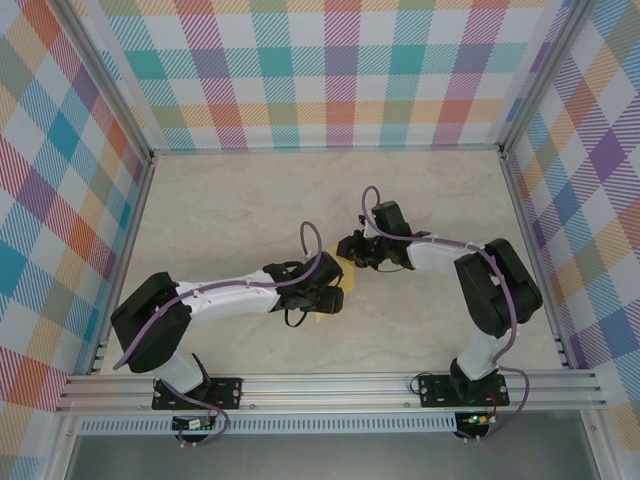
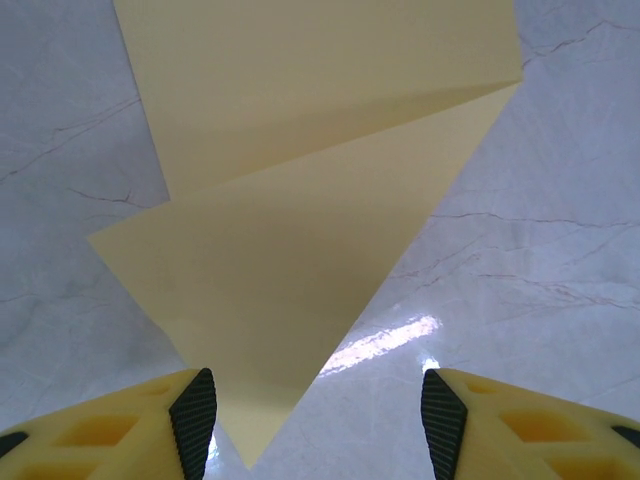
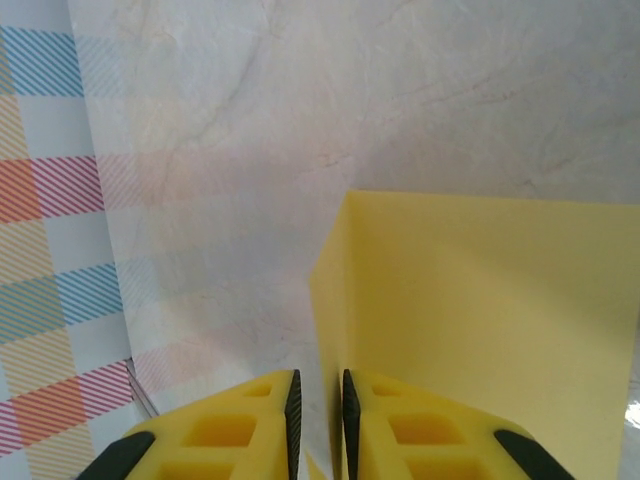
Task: Fold a paper plane with a square sheet of paper (pick it up from the middle)
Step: Fourth fold the wing at the center of the table.
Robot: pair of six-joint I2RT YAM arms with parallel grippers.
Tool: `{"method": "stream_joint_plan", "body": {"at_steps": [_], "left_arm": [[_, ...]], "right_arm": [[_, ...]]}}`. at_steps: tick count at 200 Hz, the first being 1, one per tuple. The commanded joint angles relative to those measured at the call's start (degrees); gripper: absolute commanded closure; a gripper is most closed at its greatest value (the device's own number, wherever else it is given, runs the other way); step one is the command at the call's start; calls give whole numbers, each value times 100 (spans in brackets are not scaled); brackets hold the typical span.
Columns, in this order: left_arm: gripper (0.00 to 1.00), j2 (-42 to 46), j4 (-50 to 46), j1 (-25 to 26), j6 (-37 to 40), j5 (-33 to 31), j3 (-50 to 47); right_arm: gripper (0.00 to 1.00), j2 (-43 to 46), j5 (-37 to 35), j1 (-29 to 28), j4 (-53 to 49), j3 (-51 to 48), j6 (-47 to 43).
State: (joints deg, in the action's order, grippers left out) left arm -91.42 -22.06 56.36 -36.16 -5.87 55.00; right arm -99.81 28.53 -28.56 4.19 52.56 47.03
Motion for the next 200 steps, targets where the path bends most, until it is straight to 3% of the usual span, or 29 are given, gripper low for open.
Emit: {"method": "stream_joint_plan", "body": {"at_steps": [1,97,200], "left_arm": [[41,-240,-453,169,-110,-816,242],[47,-1039,-902,758,-471,-2009,877],[84,-1294,-1203,860,-491,-2574,1040]], "right_arm": [[78,-59,293,8,-244,188,-263],[77,-186,377,43,-462,422,-305],[75,86,236,168,-787,375,-466]]}}
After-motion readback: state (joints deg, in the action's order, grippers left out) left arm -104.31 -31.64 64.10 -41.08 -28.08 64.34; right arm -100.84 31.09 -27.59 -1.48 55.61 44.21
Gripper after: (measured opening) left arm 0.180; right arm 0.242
